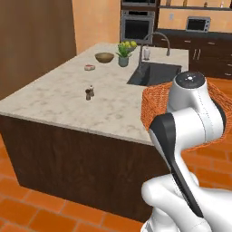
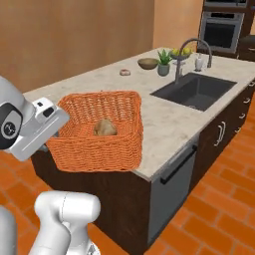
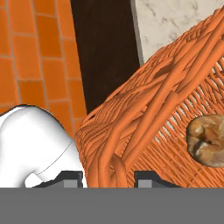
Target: Open the cabinet, pick up the bread from the cabinet and place it in the basket. Then move the basket to the dining counter.
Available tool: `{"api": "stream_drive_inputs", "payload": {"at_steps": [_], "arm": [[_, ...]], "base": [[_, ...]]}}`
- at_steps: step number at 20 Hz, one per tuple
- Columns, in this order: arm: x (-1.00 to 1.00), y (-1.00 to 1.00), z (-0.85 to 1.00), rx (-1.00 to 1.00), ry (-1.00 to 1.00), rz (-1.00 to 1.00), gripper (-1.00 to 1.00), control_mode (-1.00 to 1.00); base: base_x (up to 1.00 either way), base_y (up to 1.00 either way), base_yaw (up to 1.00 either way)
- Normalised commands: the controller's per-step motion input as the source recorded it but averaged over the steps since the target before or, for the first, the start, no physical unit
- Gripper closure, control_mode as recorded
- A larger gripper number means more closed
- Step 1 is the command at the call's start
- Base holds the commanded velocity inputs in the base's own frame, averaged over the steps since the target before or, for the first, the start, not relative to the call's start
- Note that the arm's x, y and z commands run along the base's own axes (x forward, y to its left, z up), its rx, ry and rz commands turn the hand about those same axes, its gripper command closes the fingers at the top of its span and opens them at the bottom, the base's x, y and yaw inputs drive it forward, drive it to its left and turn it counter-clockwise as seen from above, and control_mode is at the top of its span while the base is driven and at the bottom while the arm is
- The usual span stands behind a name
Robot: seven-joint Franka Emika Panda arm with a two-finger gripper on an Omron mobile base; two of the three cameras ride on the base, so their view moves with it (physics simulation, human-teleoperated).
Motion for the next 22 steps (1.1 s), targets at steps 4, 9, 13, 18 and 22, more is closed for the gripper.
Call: {"api": "stream_drive_inputs", "payload": {"at_steps": [4,9,13,18,22], "arm": [[0.0,0.0,0.0,0.0,0.0,0.0,1.0,1.0],[0.0,0.0,0.0,0.0,0.0,0.0,1.0,1.0],[0.0,0.0,0.0,0.0,0.0,0.0,1.0,1.0],[0.0,0.0,0.0,0.0,0.0,0.0,1.0,1.0],[0.0,0.0,0.0,0.0,0.0,0.0,1.0,1.0]], "base": [[0.04,1.0,-0.49],[0.18,1.0,-0.51],[0.14,1.0,-0.5],[0.12,1.0,-0.48],[0.09,1.0,-0.45]]}}
